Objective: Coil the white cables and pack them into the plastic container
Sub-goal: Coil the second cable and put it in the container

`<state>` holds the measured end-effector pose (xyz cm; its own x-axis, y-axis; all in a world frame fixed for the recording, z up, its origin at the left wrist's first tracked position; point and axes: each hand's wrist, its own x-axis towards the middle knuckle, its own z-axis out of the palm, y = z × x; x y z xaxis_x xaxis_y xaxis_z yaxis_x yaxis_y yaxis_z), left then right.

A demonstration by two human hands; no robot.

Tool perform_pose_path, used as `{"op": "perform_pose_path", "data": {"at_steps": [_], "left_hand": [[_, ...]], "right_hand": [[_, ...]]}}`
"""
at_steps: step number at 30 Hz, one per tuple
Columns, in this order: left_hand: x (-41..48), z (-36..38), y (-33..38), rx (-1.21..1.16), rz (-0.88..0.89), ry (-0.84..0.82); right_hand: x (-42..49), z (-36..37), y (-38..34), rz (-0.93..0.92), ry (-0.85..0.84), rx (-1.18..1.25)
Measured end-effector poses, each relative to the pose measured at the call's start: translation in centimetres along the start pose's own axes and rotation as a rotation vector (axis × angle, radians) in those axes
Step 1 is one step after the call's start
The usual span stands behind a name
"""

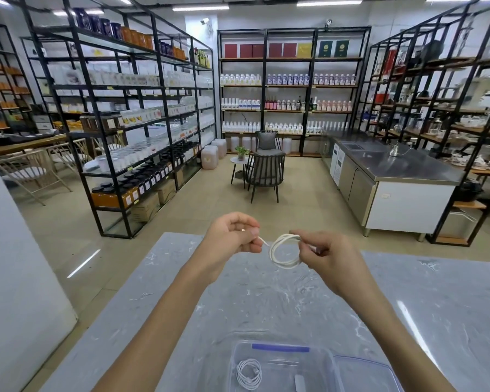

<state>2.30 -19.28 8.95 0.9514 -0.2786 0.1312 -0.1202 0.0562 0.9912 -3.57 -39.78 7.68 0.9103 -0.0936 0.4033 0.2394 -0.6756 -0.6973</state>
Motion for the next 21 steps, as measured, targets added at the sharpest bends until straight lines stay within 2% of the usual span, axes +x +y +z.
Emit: {"op": "perform_pose_path", "data": {"at_steps": [2,4,8,10,12,16,21], "left_hand": [[-0.2,0.4,0.1,-0.018,0.013,0.027],[-0.4,0.6,-0.1,0.041,-0.008,0.023],[-1.0,0.8,-0.9,0.634,-0.031,0.005],[-1.1,1.4,-1.3,0.742,0.082,0.046],[-0.9,2.0,-1.4,0.698,0.157,0.004],[-0.3,2.2,-1.1,0.509,0.135,-0.111],[-0.5,2.0,-2.0,0.103,0.019,-0.001]], "right_hand": [[-0.1,0.5,0.2,-0.016,0.040,-0.066],[-0.1,0.5,0.5,0.013,0.052,-0.010],[0.1,0.2,0.8,0.078,0.034,0.129],[0.1,0.4,0.6,0.080,0.004,0.151],[0.1,0.6,0.3,0.061,-0.049,0.187],[0.3,0.4,0.2,0.062,-0.090,0.233],[0.1,0.5,-0.1,0.084,-0.021,0.375]]}}
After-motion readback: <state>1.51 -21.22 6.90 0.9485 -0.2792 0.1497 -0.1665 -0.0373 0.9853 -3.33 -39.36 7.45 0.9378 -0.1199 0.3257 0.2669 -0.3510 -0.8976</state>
